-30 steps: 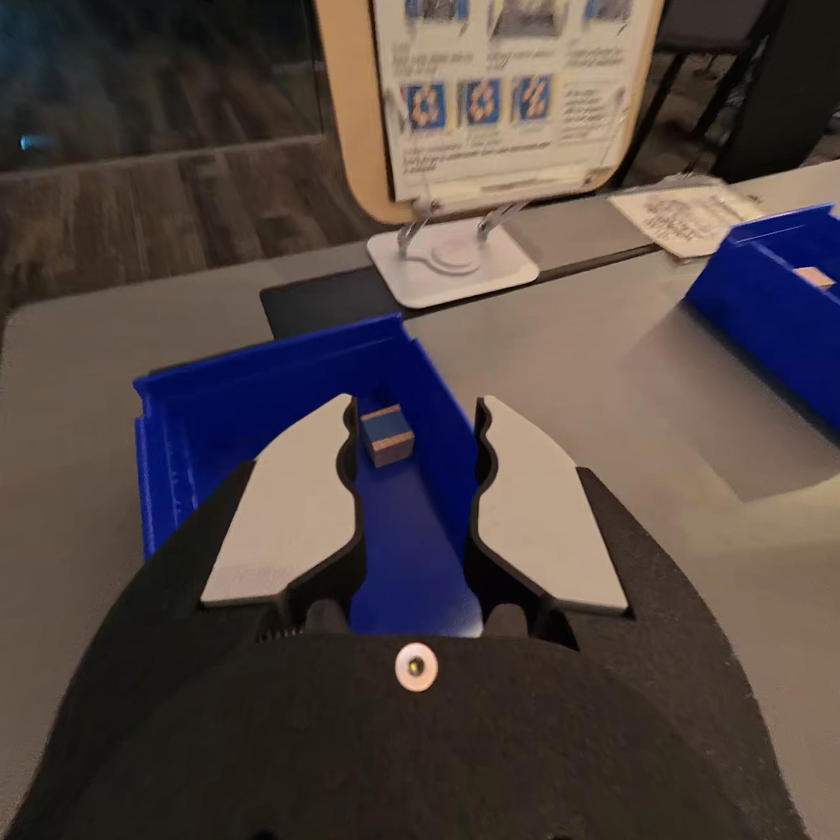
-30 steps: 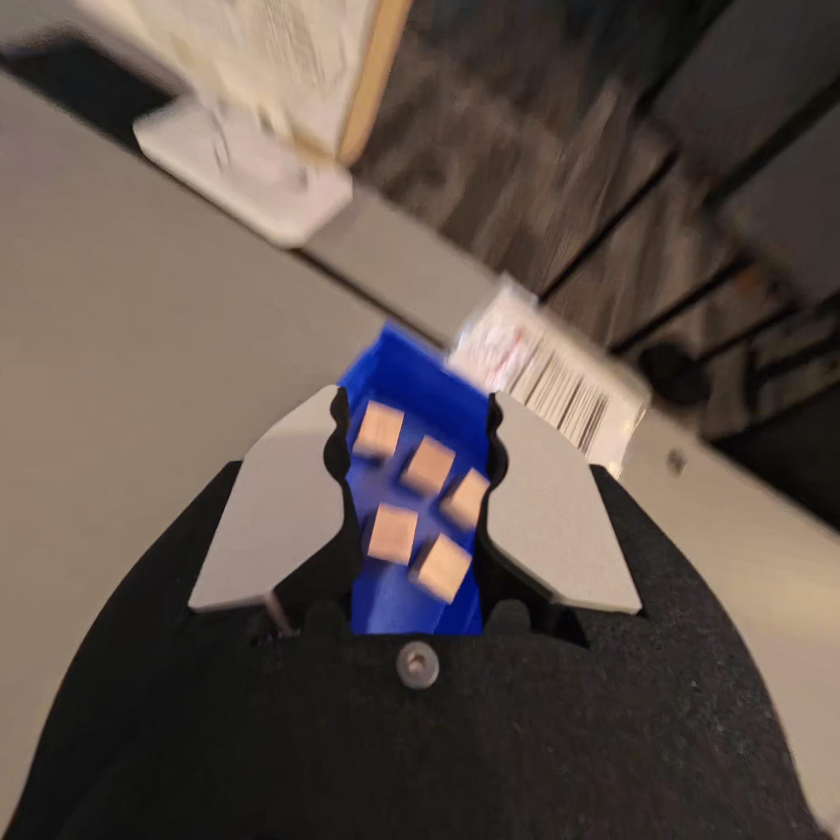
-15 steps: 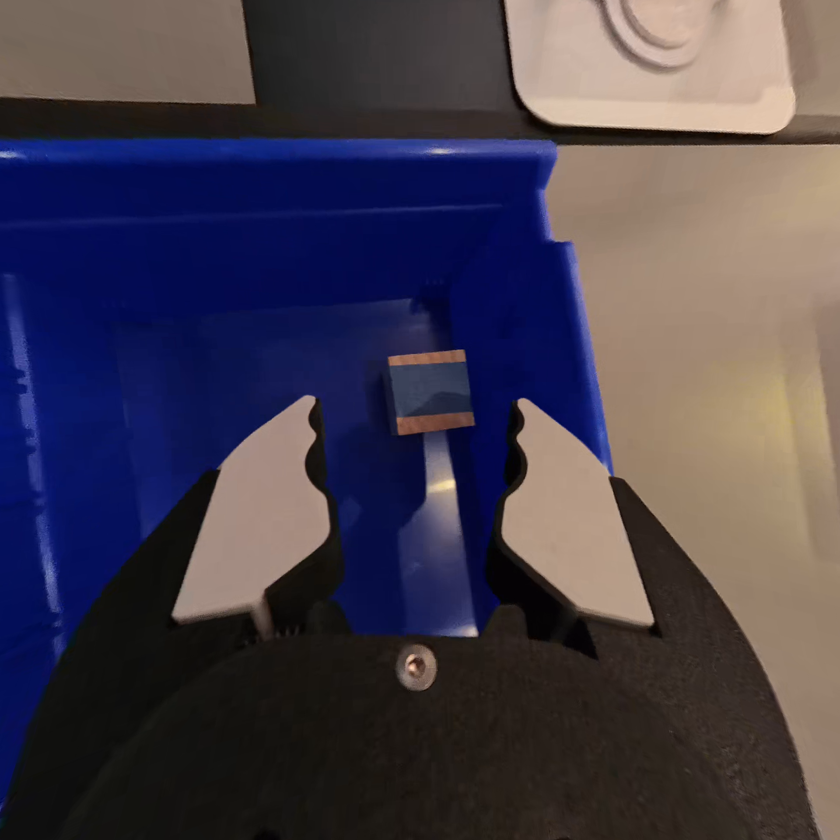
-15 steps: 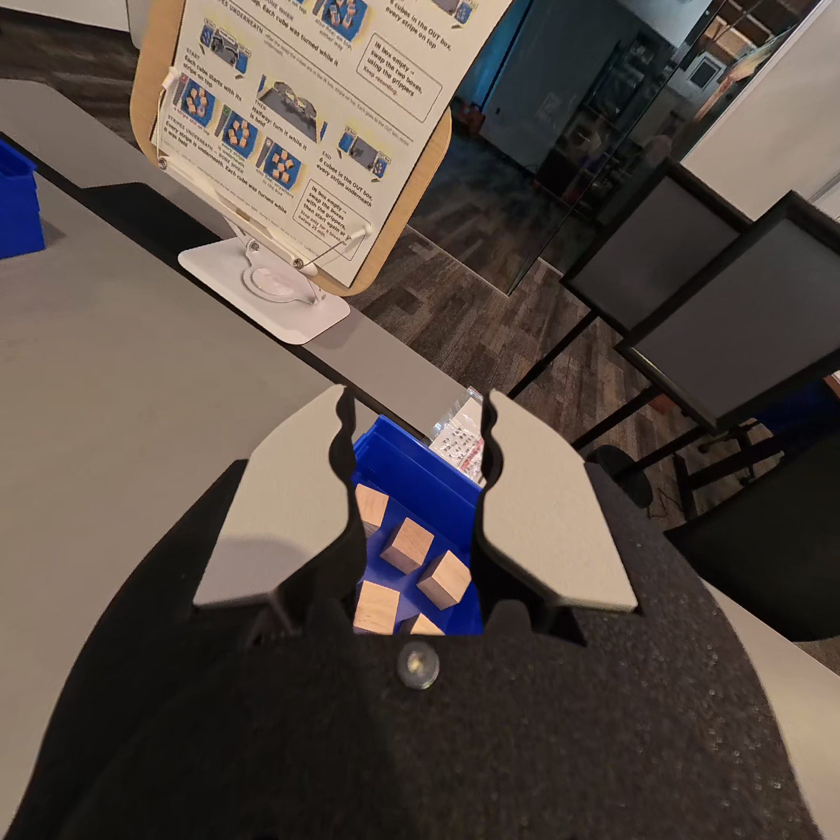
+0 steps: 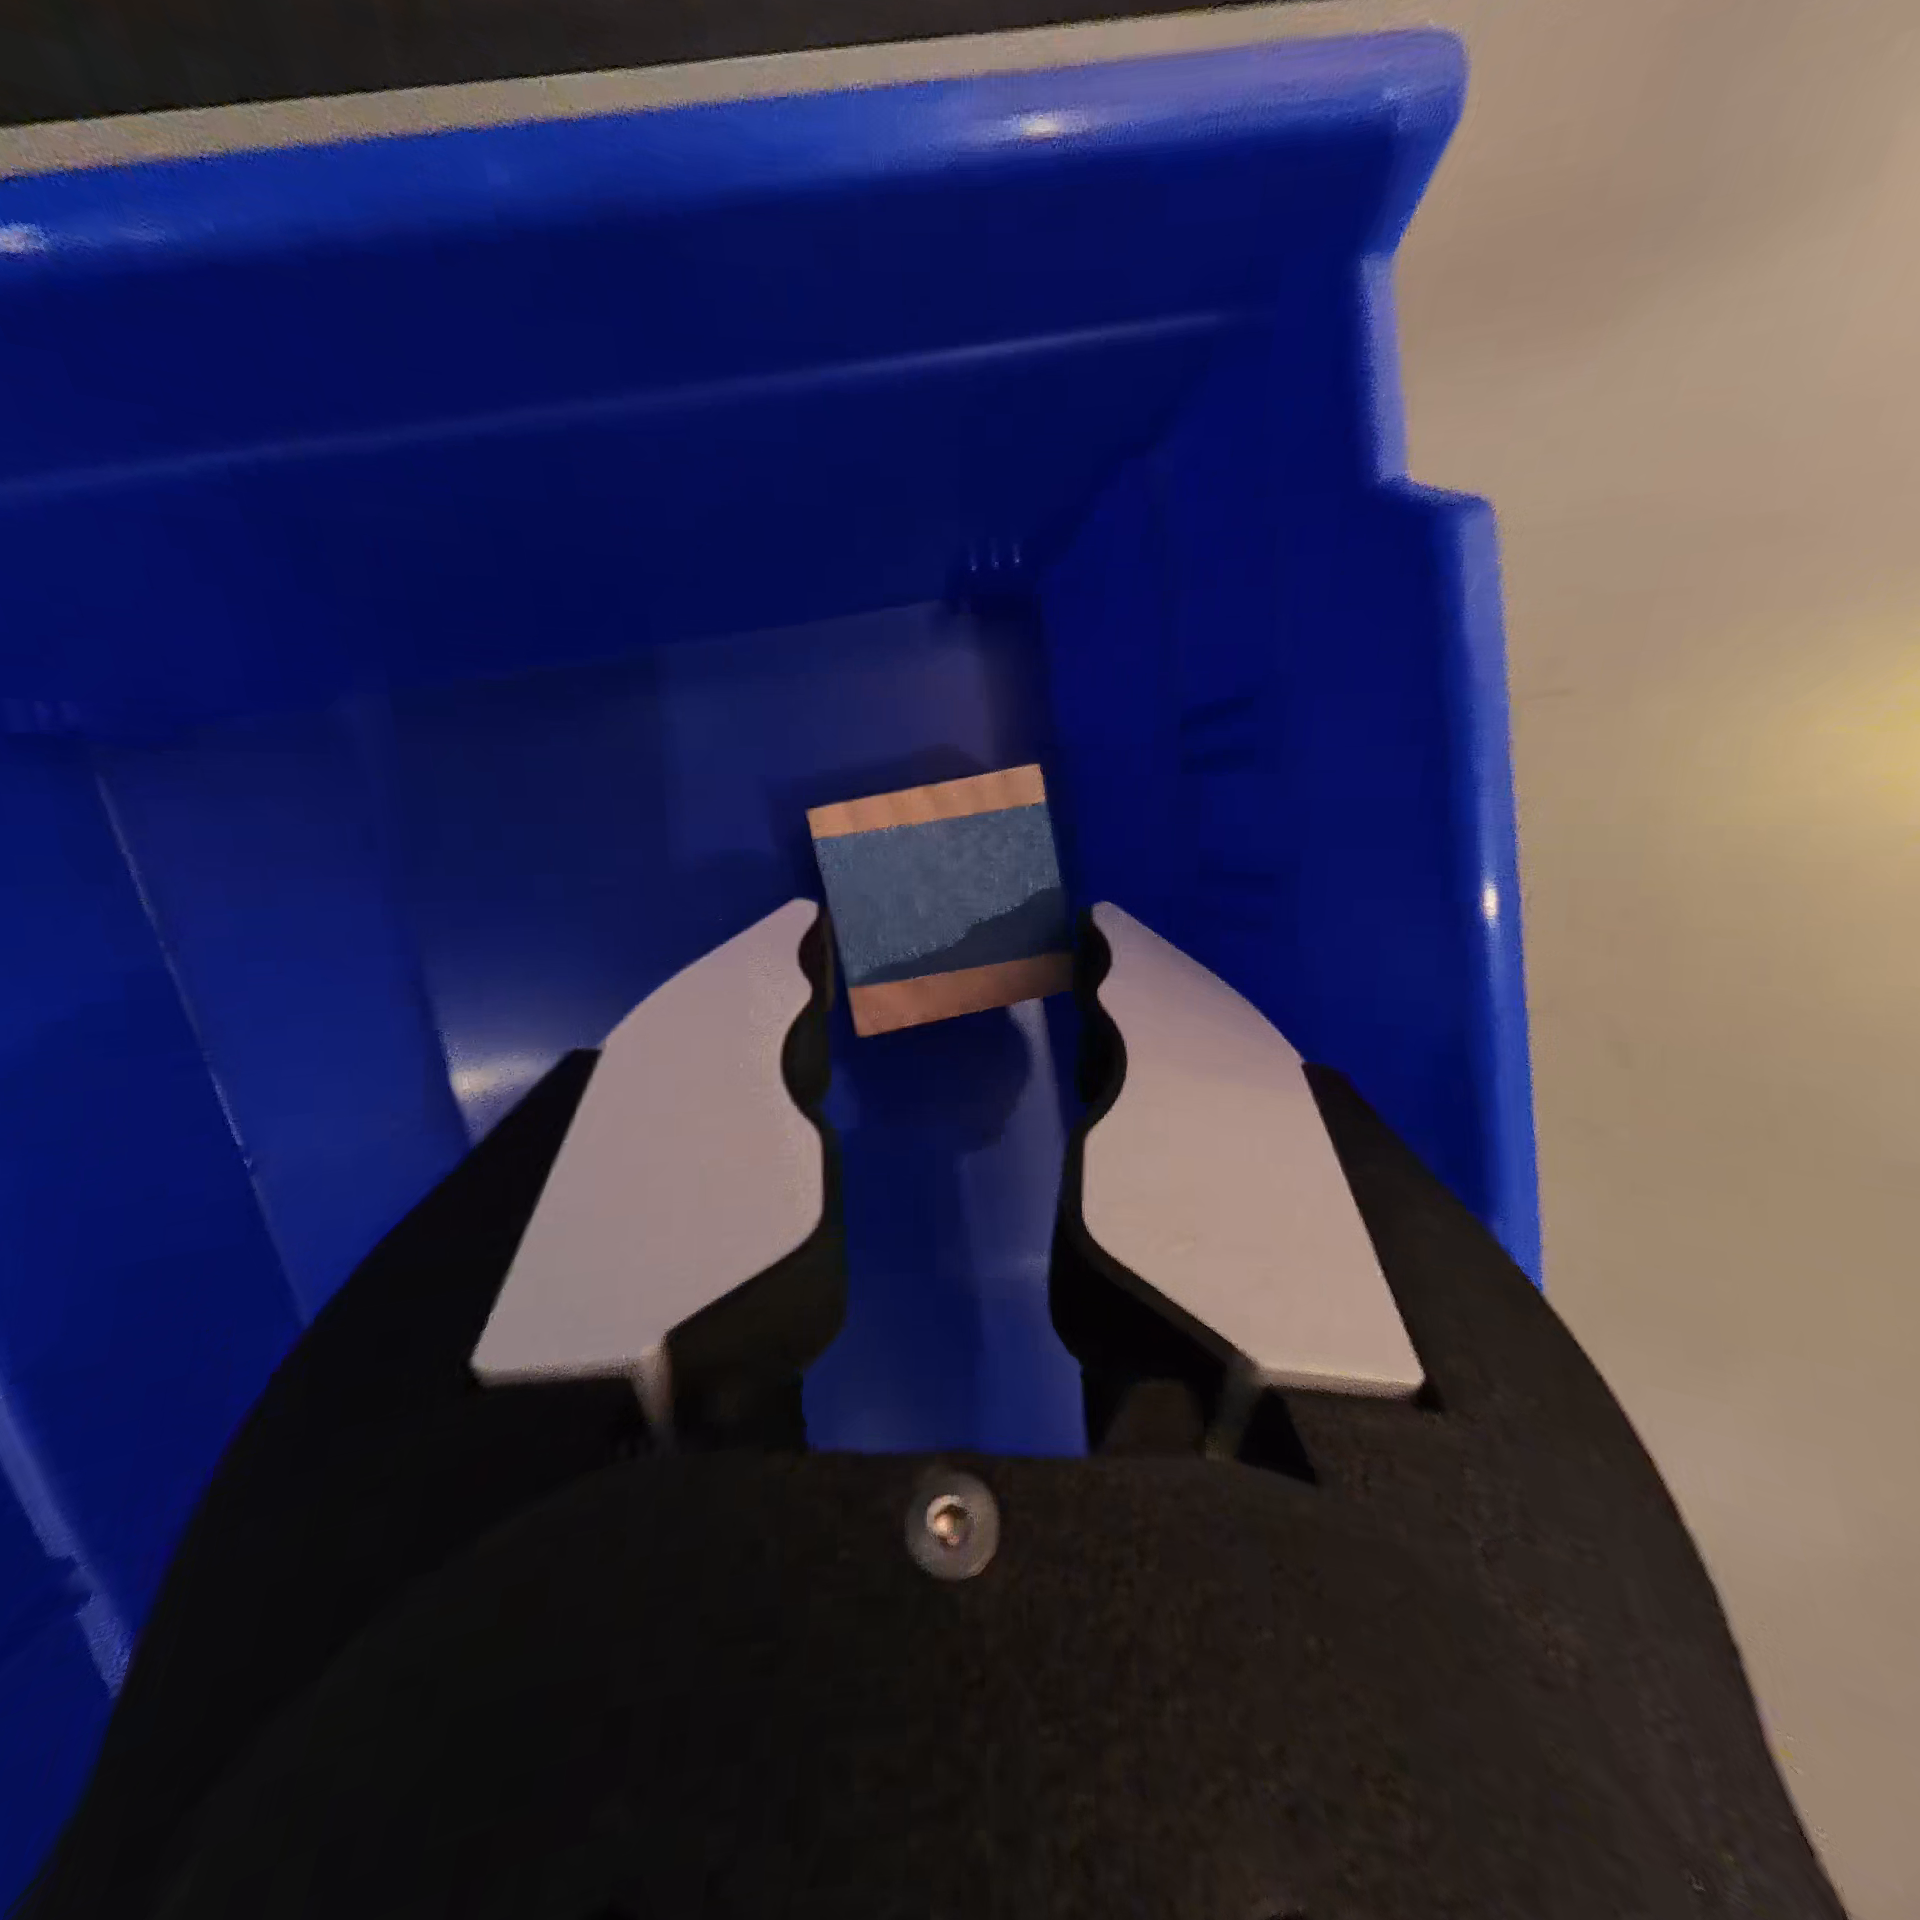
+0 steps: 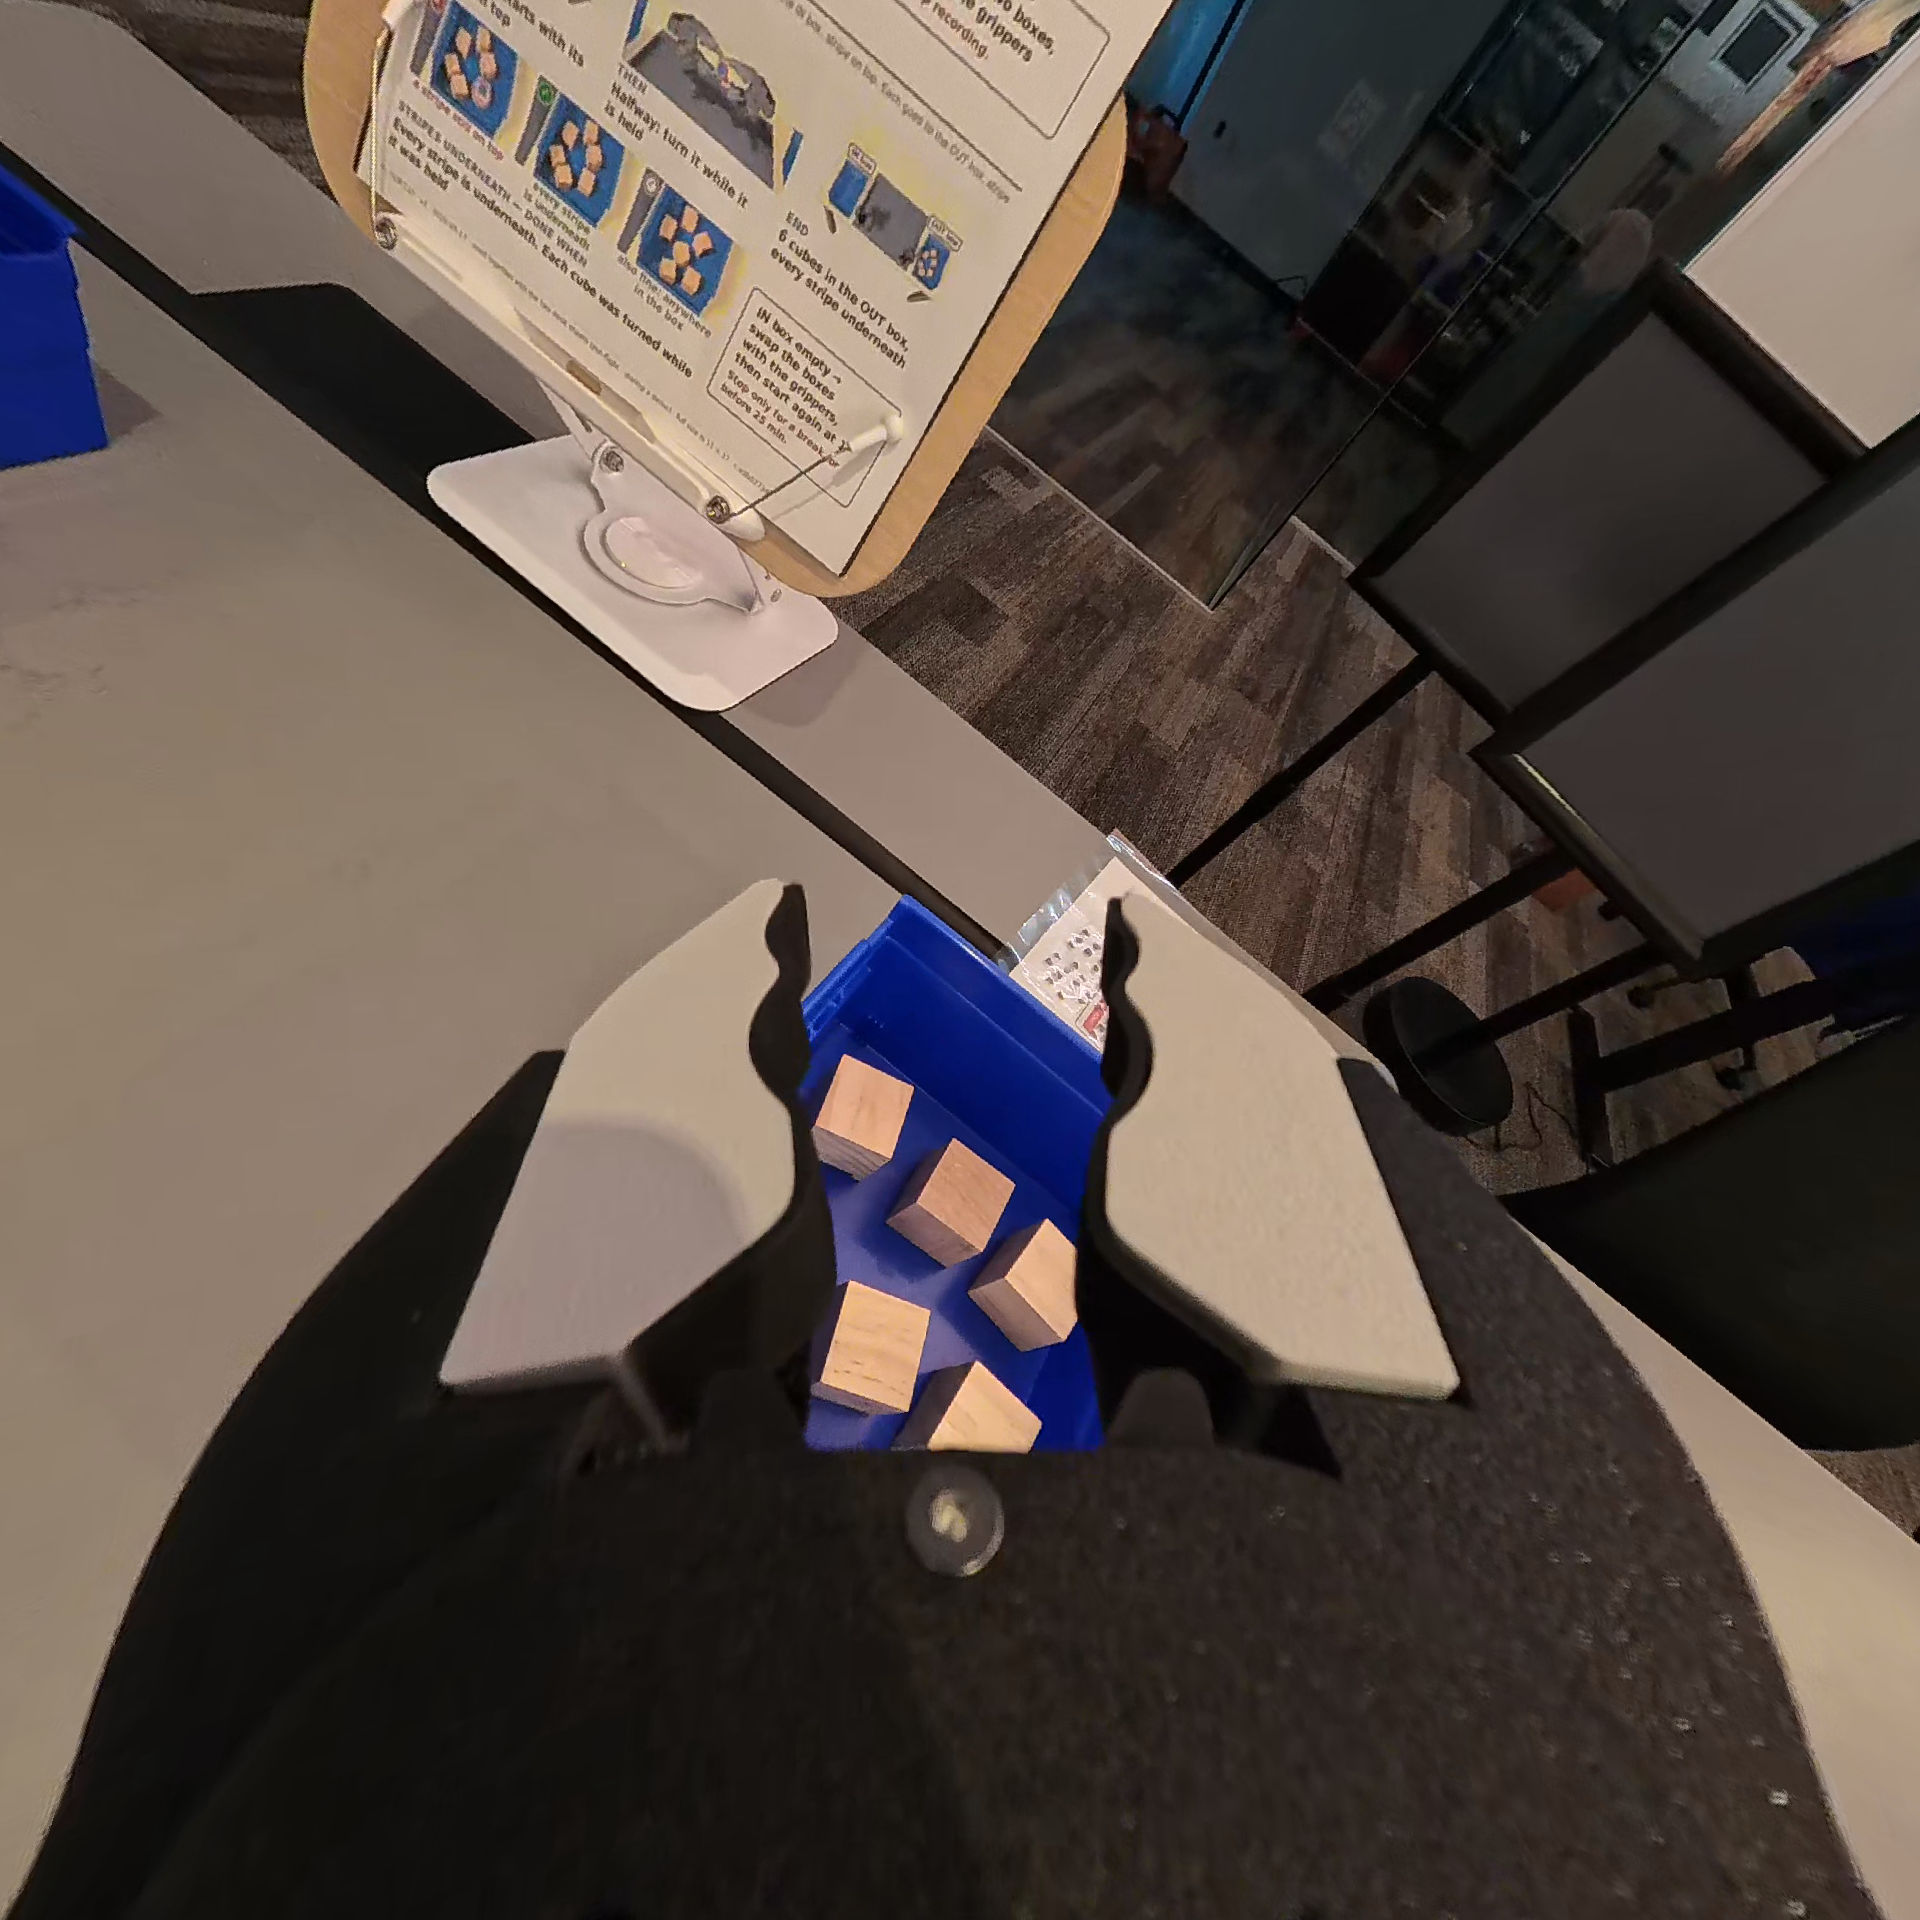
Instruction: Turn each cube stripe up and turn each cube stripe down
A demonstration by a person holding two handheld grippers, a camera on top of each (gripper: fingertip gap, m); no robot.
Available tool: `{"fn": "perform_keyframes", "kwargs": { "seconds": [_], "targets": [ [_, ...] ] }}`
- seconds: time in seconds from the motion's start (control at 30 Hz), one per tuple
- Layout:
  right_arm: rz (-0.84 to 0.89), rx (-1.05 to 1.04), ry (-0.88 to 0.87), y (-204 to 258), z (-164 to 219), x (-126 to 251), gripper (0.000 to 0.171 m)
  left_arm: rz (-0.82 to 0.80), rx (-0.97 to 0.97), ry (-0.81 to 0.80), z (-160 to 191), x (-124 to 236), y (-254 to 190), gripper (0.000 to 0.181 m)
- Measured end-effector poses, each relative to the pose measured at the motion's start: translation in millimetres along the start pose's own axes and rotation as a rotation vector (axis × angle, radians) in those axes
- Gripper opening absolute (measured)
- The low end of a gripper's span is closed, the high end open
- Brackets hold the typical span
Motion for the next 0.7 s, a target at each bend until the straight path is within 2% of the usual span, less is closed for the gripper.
{"fn": "perform_keyframes", "kwargs": {
  "seconds": [0.2, 0.33, 0.5, 0.7],
  "targets": [
    [-0.023, 0.018, 0.045, 3.3, 6.8, -5.6, 0.054, -0.032, -0.049, -0.002, 1.5, 4.3, 5.8, 0.044],
    [-0.023, 0.030, 0.066, 3.0, 10.7, -8.2, 0.054, -0.044, -0.039, -0.065, 1.6, 19.6, 16.7, 0.043],
    [-0.022, 0.024, 0.063, 2.0, 11.7, -10.9, 0.054, 0.022, -0.004, -0.197, -3.2, 60.0, 17.8, 0.043],
    [-0.031, 0.036, 0.051, 7.4, 9.0, -16.2, 0.055, 0.124, -0.042, -0.367, -13.6, 123.8, -4.9, 0.043]
  ]
}}
Point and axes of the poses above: each gripper's, where its closed fingertips meet, x back along the fingers, z out of its underside, y = z × x across the jaws, the point moved 5 cm from there along x, back along the fingers, and after that the axes turned 13 degrees about -y, right-handed, at the moved point
